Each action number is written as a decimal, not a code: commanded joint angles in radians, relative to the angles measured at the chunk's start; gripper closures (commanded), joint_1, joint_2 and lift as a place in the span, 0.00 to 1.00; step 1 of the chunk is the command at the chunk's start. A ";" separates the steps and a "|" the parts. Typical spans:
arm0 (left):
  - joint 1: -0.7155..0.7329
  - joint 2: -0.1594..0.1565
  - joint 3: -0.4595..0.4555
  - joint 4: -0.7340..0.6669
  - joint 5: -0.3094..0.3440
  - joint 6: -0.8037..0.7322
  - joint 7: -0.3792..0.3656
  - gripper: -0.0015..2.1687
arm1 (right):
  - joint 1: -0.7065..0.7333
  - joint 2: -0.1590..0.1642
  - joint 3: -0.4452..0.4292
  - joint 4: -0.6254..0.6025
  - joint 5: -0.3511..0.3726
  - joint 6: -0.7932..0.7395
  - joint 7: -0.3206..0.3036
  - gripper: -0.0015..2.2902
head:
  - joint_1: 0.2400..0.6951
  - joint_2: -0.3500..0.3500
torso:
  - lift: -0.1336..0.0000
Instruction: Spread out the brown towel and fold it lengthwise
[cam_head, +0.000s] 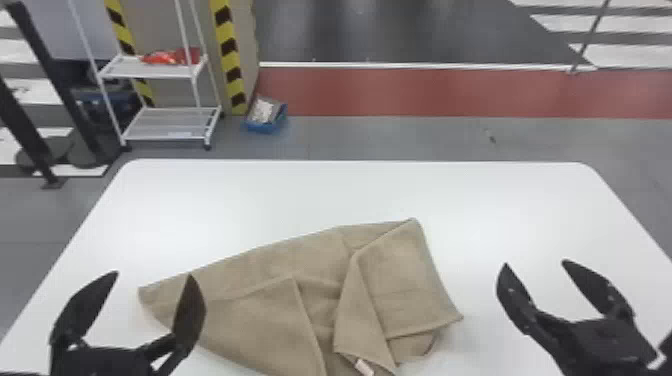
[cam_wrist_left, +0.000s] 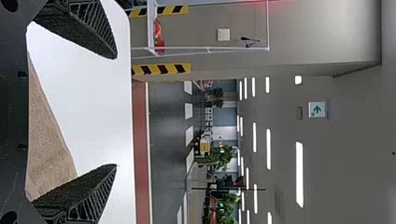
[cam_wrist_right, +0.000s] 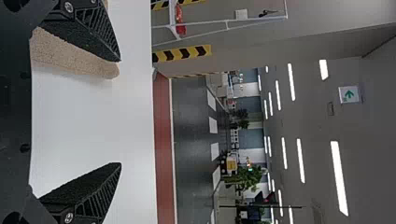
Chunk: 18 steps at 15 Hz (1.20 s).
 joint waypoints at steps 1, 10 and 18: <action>-0.002 -0.003 -0.001 0.000 -0.004 0.000 0.000 0.02 | -0.002 0.000 0.002 0.000 0.001 0.000 0.000 0.04 | 1.00 0.49 | 0.07; -0.012 -0.003 -0.001 0.014 -0.008 0.025 0.000 0.02 | -0.017 0.000 0.000 0.018 0.004 0.015 0.000 0.04 | 1.00 0.49 | 0.07; -0.014 -0.003 0.001 0.020 -0.007 0.025 0.000 0.02 | -0.054 -0.040 0.020 0.009 0.225 0.034 0.133 0.04 | 1.00 0.50 | 0.07</action>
